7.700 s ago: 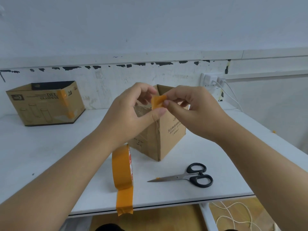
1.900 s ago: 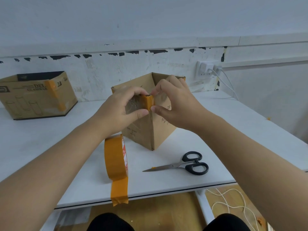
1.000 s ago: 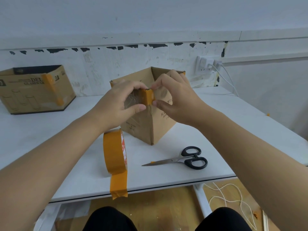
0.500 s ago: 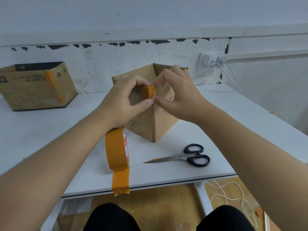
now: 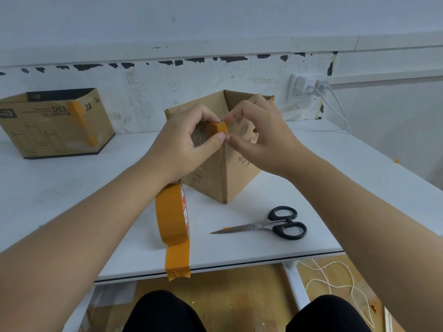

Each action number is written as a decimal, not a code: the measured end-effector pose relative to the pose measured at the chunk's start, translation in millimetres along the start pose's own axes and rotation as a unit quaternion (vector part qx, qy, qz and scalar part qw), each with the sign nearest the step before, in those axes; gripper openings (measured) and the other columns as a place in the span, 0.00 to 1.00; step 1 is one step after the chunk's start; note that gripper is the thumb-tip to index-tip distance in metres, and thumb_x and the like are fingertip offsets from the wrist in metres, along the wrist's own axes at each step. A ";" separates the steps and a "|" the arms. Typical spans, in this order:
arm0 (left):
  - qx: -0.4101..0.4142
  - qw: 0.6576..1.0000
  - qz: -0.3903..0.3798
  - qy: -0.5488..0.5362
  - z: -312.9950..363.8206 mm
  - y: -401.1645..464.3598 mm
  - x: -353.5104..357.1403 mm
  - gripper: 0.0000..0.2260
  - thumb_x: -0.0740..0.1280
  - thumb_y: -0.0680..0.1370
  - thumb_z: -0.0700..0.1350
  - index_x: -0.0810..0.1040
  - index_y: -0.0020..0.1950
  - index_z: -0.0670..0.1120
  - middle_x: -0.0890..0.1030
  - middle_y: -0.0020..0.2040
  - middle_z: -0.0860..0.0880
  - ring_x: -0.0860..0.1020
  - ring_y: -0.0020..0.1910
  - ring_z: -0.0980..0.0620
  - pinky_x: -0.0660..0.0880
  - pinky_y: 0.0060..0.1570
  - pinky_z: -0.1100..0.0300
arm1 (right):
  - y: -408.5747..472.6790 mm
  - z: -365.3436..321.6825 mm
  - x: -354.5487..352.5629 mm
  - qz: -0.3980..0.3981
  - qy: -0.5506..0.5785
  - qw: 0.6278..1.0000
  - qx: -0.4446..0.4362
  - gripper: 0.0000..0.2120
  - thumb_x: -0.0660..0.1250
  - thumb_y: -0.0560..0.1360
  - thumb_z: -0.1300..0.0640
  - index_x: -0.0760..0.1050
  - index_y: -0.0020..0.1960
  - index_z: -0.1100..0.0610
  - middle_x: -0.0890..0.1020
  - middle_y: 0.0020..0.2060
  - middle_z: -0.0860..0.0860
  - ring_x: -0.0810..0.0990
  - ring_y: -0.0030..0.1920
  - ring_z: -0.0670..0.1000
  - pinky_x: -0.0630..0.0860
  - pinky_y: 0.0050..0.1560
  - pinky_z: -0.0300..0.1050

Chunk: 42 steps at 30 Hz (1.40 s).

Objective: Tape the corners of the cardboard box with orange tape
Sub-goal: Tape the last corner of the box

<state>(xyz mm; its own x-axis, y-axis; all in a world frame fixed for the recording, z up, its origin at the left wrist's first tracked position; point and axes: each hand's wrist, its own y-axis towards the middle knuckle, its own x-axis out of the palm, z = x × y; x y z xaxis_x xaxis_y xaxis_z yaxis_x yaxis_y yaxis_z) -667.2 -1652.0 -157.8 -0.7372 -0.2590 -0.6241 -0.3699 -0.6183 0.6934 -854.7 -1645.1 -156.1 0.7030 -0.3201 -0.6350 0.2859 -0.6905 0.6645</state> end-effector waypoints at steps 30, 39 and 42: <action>-0.009 0.994 -0.063 -0.088 -12.6 8.2 -16.7 0.06 0.67 0.77 0.46 0.73 0.52 0.51 0.78 0.45 0.64 0.76 0.49 0.66 0.70 0.51 0.73 | 4.5 -4.7 -7.6 -0.025 0.030 0.999 0.024 0.07 0.71 0.74 0.51 0.79 0.51 0.50 0.75 0.48 0.52 0.71 0.54 0.54 0.70 0.51 0.42; 0.006 0.997 -0.068 -0.024 -18.5 3.1 -10.7 0.11 0.66 0.76 0.50 0.69 0.56 0.59 0.75 0.54 0.56 0.71 0.56 0.68 0.65 0.53 0.77 | 0.2 -4.5 -4.4 -0.034 -0.006 0.999 0.011 0.13 0.71 0.73 0.51 0.76 0.56 0.51 0.74 0.51 0.54 0.70 0.53 0.55 0.69 0.52 0.43; 0.000 0.997 -0.070 -0.023 -17.5 3.5 -11.1 0.13 0.66 0.76 0.51 0.67 0.58 0.61 0.74 0.56 0.57 0.71 0.58 0.68 0.66 0.54 0.74 | 0.4 -4.6 -2.7 -0.027 -0.018 0.999 0.010 0.13 0.71 0.72 0.52 0.76 0.56 0.53 0.74 0.50 0.55 0.69 0.52 0.55 0.66 0.51 0.41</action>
<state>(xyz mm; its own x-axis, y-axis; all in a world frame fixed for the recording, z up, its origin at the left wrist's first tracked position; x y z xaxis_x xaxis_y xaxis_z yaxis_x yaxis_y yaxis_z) -650.4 -1664.3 -154.8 -0.7031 -0.1355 -0.6981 -0.4712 -0.6465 0.6000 -853.5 -1641.5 -152.3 0.6626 -0.3043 -0.6844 0.3102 -0.7202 0.6206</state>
